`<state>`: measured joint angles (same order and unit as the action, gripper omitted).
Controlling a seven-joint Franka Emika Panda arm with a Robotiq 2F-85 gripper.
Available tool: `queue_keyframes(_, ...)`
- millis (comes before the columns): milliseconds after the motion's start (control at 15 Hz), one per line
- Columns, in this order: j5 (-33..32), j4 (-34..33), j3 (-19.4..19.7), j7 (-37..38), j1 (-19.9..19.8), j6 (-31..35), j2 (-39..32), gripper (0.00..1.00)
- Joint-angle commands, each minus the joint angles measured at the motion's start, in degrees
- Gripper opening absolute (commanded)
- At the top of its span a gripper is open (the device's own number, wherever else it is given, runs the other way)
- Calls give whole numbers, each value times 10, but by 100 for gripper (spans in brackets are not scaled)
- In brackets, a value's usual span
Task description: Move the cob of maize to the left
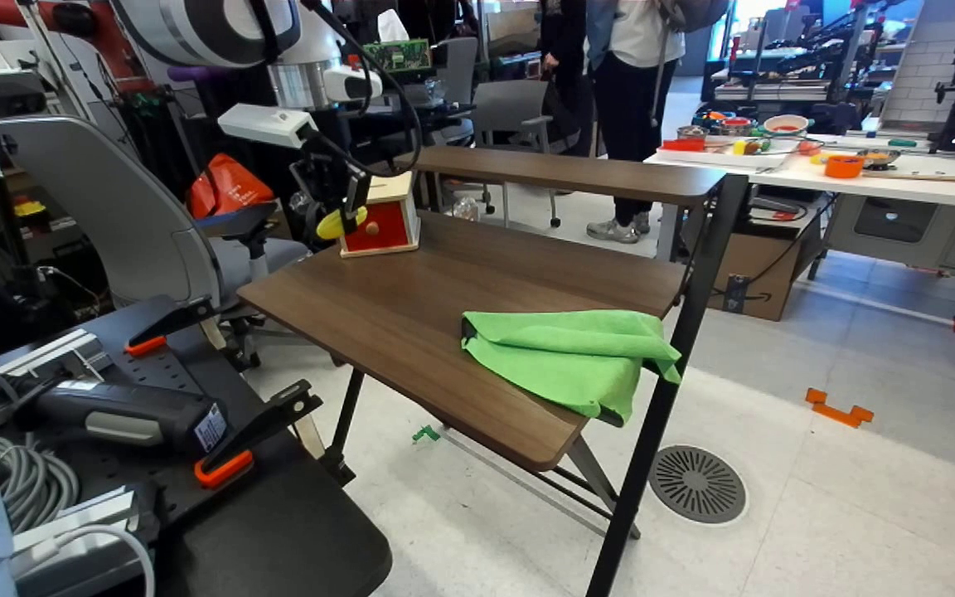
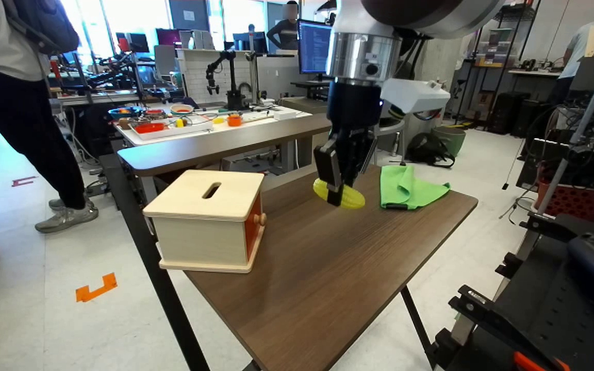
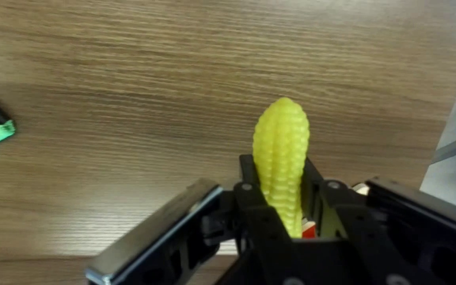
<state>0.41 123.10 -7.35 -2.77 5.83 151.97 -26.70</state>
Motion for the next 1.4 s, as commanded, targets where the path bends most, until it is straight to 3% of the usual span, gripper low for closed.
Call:
queue_keyframes(0, 0, -3, -20, -25, 7, 13, -34, 7)
queue_keyframes(733, -38, -37, 7, -14, 40, 9, -125, 7)
queue_keyframes(800, -40, -38, 9, -12, 41, 6, -128, 53)
queue_keyframes(867, -41, -41, 10, -13, 40, 4, -130, 54)
queue_keyframes(1200, -40, -33, 14, -9, 40, 5, -117, 91)
queue_keyframes(1333, -31, -16, 9, -8, 31, 12, -90, 100)
